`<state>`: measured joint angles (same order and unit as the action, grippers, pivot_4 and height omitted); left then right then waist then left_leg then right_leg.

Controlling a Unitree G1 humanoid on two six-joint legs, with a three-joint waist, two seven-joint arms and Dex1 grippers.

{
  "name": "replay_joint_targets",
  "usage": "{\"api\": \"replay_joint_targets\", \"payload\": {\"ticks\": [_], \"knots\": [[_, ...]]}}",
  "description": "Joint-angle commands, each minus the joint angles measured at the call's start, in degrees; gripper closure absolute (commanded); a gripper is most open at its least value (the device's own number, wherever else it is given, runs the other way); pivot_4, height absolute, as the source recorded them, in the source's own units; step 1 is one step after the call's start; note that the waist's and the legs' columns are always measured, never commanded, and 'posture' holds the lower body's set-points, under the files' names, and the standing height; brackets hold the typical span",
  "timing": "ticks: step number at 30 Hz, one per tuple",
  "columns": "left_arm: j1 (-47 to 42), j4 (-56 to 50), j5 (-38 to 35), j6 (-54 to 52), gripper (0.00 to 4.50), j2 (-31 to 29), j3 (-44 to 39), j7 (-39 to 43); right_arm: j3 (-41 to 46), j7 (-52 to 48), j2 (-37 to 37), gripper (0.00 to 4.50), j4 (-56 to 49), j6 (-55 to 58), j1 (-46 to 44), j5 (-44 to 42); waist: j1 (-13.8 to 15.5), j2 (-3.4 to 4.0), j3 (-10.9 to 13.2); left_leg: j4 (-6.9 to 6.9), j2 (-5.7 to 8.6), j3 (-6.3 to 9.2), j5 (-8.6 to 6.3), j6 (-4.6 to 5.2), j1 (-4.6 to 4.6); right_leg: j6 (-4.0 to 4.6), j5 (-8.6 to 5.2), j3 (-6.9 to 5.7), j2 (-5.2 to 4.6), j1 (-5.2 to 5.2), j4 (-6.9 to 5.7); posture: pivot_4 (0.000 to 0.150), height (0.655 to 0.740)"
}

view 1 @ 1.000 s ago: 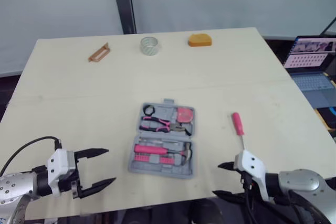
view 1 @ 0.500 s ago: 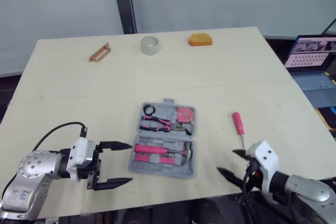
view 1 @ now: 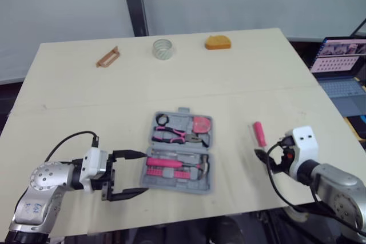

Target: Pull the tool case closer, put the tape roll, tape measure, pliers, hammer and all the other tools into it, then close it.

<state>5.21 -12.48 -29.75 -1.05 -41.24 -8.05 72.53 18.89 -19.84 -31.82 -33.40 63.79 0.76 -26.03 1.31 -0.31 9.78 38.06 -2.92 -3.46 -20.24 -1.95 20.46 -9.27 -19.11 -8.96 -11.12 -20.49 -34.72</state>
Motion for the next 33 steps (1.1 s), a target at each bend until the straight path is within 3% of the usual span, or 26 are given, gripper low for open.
{"api": "replay_joint_targets", "payload": {"ticks": [1,21,33], "knots": [[0.7,0.1,0.3,1.4,0.0,0.5,-0.5,-0.5,1.1,1.5,0.1,0.03,1.4,1.3,-2.1,0.1,0.0,0.01,0.0,0.0,0.0,0.0,0.0,0.0,0.0,0.0,0.0,0.0,0.0,0.0,0.0,0.15,0.74],[3.3,-0.6,1.3,3.2,0.0,0.2,-1.7,-2.4,-7.5,3.0,2.5,0.03,21.9,-7.2,-11.3,7.6,-0.2,0.03,0.0,0.02,0.0,-0.07,0.01,0.01,0.01,-0.01,0.0,0.02,0.0,-0.05,-0.05,0.15,0.74],[4.7,-1.4,1.4,3.4,0.0,0.0,-2.3,-3.3,-8.1,2.4,2.8,0.03,25.4,-9.1,-11.9,8.3,-0.3,0.01,0.0,0.03,0.0,-0.07,0.01,0.01,0.01,-0.01,0.0,0.03,0.0,-0.05,-0.06,0.15,0.74]]}}
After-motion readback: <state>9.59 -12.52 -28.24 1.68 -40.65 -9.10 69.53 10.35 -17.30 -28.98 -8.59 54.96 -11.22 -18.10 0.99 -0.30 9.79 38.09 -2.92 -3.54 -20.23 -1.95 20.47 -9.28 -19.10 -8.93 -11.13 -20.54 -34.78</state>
